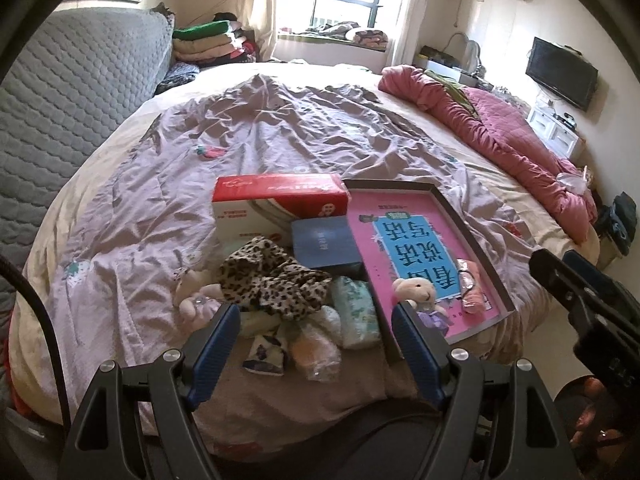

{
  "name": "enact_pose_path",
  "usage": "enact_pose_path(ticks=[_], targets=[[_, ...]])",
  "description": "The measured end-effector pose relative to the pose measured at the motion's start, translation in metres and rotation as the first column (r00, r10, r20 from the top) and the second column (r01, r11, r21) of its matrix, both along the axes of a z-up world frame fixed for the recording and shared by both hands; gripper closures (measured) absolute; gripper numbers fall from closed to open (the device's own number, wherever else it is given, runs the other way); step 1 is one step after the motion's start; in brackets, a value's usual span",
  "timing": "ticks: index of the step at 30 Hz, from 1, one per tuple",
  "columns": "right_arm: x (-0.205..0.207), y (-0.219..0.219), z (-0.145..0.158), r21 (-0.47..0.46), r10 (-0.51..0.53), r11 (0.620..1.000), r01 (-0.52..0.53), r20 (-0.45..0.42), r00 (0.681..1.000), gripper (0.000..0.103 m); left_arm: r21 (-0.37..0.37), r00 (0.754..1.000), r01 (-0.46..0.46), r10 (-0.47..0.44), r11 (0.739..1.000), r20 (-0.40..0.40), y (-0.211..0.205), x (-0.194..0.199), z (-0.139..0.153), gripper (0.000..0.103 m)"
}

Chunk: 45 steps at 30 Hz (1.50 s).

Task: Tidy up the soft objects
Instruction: 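Move both open tools back over the remaining pile of soft items, then grasp the crowned cream teddy bear with left tool while right grasps leopard-print scrunchie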

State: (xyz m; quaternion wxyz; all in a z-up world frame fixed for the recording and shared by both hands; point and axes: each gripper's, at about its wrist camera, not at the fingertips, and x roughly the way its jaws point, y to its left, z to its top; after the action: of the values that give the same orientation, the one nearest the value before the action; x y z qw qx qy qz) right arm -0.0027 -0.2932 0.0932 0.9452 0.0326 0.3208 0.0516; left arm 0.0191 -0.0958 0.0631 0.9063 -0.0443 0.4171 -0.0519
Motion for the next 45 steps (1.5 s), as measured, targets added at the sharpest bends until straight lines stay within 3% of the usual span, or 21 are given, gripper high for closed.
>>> enact_pose_path(ticks=[15,32,45], targets=[[0.004,0.031,-0.011,-0.027,0.058,0.998,-0.059,-0.029,0.998,0.028,-0.011,0.993,-0.122,0.122,0.993,-0.001,0.068,0.007,0.001,0.026],[0.011,0.066,-0.049,-0.041,0.154,0.986,-0.159,-0.103,0.983,0.028,-0.049,0.976,-0.198,0.193,0.979,-0.102,0.123,0.014,-0.05,0.026],[0.012,0.102,-0.085,-0.052,0.25,0.963,-0.264,-0.183,0.951,0.028,-0.075,0.971,-0.189,0.175,0.979,-0.16,0.127,0.019,-0.086,0.026]])
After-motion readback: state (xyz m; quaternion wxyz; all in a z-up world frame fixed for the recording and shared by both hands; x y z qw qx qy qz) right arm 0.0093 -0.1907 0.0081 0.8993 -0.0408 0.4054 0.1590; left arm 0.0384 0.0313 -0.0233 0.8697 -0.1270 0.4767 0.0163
